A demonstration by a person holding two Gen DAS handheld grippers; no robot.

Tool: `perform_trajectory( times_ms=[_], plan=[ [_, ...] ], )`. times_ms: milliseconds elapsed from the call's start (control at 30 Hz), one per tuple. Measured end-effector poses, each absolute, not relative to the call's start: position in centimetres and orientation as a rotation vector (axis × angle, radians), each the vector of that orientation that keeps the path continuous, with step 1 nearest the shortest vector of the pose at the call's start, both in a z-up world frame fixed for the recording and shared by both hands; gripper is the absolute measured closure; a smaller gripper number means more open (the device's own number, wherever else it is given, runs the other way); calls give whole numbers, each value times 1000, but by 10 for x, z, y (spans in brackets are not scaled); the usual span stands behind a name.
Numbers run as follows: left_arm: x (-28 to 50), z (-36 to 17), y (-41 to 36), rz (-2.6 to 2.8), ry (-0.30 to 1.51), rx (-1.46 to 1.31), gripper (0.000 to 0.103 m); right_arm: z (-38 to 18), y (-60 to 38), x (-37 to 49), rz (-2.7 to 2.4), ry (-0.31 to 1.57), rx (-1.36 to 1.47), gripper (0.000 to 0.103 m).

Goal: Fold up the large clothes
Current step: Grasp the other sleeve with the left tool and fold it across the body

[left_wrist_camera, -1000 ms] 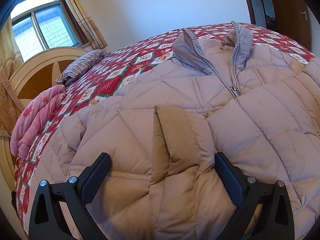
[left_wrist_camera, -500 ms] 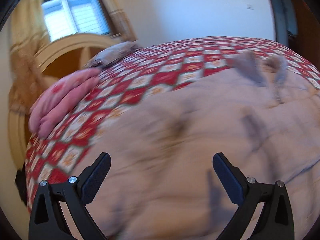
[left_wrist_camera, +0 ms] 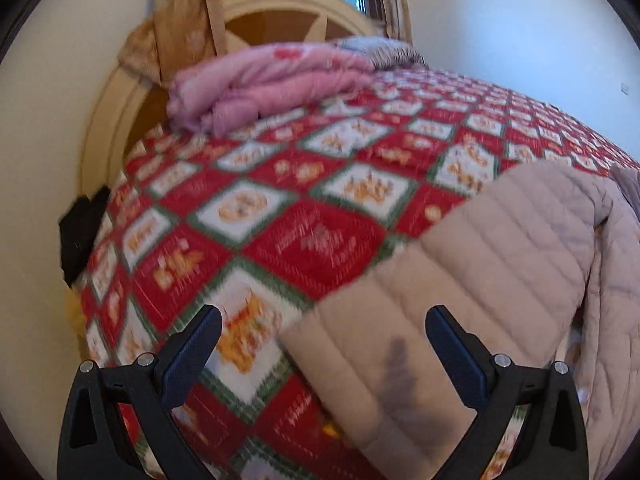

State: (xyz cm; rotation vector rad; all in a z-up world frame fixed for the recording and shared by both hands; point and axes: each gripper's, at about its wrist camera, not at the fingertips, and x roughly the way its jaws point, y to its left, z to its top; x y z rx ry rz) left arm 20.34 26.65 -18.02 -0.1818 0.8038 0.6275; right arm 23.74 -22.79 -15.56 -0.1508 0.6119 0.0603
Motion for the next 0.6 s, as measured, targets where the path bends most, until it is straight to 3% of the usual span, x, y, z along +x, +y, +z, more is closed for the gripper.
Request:
perform_trajectory(
  times_ms=[200,233,300,333,367,467,600],
  plan=[
    [210,-210,251,513,900,-302,1,-155,-221,227,62,602,-146,0],
    [211,-213,247,487,905,-318,5,-156,-221,226,61,603,-141,0],
    [215,-216,237,484,909,-284,21,-157,-221,221,56,599,-132,0],
    [214,-213,234,477,892,-268,45,-157,-221,220,56,596,-126,0],
    [214,-209,233,452,881,-270,85,-157,-220,216,55,594,-122,0],
    [210,-190,234,458,851,-249,92,-156,-221,213,46,578,-115,0],
    [204,-154,239,502,740,-160,93,-148,-228,207,27,536,-94,0]
  ],
)
